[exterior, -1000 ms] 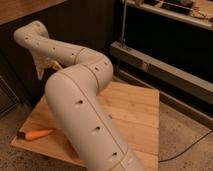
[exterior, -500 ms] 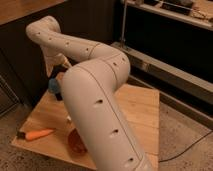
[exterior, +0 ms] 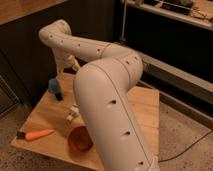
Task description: Place the ceramic cup over the eraser
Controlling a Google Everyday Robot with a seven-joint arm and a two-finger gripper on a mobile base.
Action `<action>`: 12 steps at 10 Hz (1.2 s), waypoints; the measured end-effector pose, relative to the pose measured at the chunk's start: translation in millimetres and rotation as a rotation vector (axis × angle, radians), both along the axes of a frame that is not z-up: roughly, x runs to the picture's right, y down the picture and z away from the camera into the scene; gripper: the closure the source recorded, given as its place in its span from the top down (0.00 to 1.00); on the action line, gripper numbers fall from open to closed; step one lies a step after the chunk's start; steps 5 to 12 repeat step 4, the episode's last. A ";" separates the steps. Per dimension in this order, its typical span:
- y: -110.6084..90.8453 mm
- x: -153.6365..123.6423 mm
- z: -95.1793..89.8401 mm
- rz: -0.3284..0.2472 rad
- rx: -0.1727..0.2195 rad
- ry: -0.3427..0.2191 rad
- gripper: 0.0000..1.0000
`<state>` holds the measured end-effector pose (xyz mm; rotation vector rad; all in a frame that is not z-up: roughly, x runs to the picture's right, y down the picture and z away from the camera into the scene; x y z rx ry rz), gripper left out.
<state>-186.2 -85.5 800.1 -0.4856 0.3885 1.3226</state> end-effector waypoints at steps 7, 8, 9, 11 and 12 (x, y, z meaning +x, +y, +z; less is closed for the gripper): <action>16.9 20.0 13.1 0.038 -0.026 0.003 0.77; 16.9 20.0 13.1 0.038 -0.026 0.003 0.77; 16.9 20.0 13.1 0.038 -0.026 0.003 0.77; 16.9 20.0 13.1 0.038 -0.026 0.003 0.77; 16.9 20.0 13.1 0.038 -0.026 0.003 0.77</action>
